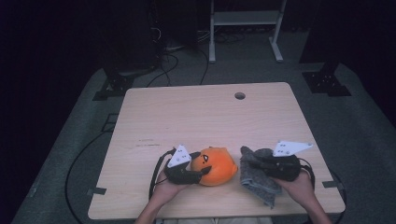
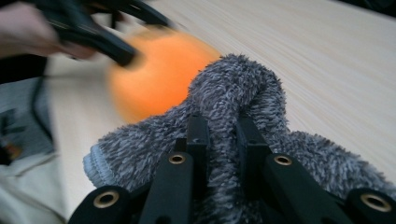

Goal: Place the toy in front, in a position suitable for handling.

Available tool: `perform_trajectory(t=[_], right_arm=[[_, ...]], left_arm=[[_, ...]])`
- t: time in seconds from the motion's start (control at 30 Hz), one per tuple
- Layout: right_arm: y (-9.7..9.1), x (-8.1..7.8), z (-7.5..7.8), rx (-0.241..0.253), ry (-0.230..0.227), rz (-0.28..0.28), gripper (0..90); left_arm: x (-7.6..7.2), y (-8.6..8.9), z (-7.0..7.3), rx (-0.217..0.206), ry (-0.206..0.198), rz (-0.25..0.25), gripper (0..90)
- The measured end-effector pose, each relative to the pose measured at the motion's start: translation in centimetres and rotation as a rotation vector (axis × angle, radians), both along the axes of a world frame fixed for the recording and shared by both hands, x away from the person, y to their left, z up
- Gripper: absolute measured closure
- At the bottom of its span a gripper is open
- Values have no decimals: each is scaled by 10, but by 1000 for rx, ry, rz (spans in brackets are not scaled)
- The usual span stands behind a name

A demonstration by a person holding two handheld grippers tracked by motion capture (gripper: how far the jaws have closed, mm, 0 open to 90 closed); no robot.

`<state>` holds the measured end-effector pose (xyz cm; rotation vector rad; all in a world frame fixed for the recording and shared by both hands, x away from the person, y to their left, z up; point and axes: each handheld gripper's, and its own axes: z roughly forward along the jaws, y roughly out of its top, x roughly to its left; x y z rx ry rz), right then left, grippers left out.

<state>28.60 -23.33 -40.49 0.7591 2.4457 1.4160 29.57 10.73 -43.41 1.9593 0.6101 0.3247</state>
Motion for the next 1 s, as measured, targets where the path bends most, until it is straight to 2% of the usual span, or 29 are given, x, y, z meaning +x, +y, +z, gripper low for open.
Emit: perform_trajectory(t=[0.03,0.07,0.17,0.2,0.27,0.37,0.4,0.47,0.5,0.53,0.63,0.73,0.83,0.87,0.93,0.97,1.0], right_arm=[[0,0,0,0,0,0,781],[18,-6,4,9,-31,58,780],[36,-10,5,1,-48,103,780],[50,-10,0,-52,-64,115,780],[57,-8,-9,-101,-66,115,780],[53,-5,-13,-110,-53,96,782],[47,-3,-14,-105,-38,77,783],[41,-3,-15,-118,-37,45,783],[39,-5,-14,-104,-35,35,783],[44,-10,-9,-86,-52,56,783],[57,-16,-4,-86,-92,93,783],[66,-17,-7,-165,-127,91,784],[48,-8,-15,-173,-82,37,786],[38,-6,-14,-151,-60,9,786],[41,-9,-10,-104,-64,34,785],[41,-9,-10,-104,-64,34,785],[48,-11,-6,-89,-80,59,784]], left_arm=[[0,0,0,0,0,0,349],[1,2,-1,-14,11,1,351],[2,3,-2,-24,16,-3,357],[2,3,-3,-25,21,-5,363],[3,4,-3,-13,18,-12,367],[3,5,-3,-17,26,-21,368],[3,5,-3,-15,22,-21,368],[2,5,-3,-11,19,-20,368],[2,4,-4,-13,20,-20,368],[3,3,-4,-14,21,-20,368],[3,2,-4,-17,19,-23,369],[4,5,-4,-16,26,-33,371],[2,2,-4,-5,14,-39,372],[1,1,-4,-4,12,-40,371],[2,0,-5,-4,10,-43,373],[1,-1,-5,-3,10,-48,373],[1,-3,-5,-3,7,-51,374]])
